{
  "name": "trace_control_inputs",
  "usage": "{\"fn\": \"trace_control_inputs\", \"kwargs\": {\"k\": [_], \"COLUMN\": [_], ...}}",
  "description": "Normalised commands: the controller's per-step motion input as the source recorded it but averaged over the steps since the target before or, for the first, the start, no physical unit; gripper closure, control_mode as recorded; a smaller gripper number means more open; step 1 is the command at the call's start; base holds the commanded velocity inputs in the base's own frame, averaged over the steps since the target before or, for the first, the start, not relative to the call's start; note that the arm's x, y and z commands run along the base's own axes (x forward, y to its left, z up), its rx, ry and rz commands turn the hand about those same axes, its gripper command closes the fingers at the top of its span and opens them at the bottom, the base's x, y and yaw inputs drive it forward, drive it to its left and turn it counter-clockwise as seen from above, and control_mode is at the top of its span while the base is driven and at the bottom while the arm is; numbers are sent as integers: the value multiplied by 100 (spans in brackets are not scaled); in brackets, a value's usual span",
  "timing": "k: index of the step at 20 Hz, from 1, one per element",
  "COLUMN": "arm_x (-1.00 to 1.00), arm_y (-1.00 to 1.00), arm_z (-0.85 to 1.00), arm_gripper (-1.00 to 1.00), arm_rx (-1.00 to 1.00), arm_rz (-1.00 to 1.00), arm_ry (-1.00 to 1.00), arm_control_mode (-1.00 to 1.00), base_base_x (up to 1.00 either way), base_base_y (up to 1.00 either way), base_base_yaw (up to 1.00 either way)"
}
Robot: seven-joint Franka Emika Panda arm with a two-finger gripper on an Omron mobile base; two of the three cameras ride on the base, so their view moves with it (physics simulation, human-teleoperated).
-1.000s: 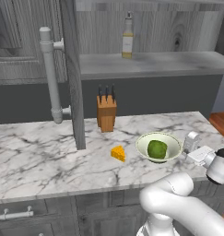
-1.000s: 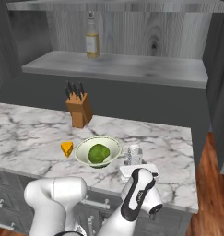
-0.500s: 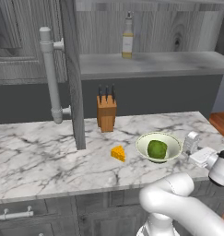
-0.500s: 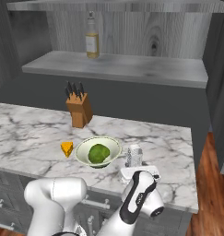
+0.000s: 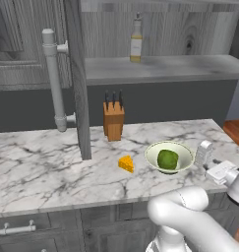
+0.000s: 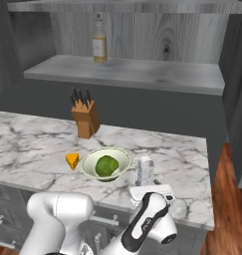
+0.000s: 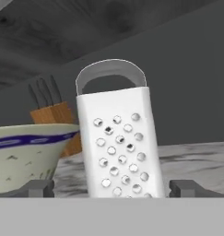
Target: Pick the cheese from the fridge and the cheese grater from the cabinet and place them next to the salad bowl.
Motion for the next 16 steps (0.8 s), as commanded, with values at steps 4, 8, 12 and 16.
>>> {"fn": "trace_control_inputs", "kwargs": {"k": [4,8,12,16], "arm_x": [-30,-28,-26,-25], "arm_y": [-1,0,1,1], "arm_z": [19,30,34,33], "arm_gripper": [-100,-100,-100,-100], "arm_rx": [-10,-9,-9,-8], "arm_rz": [-2,-1,-1,-11], "arm_ry": [0,0,9,15], "arm_control_mode": [-100,-100,-100,-100], "base_base_x": [0,0,0,0], "base_base_y": [0,0,0,0], "base_base_yaw": [0,0,0,0]}}
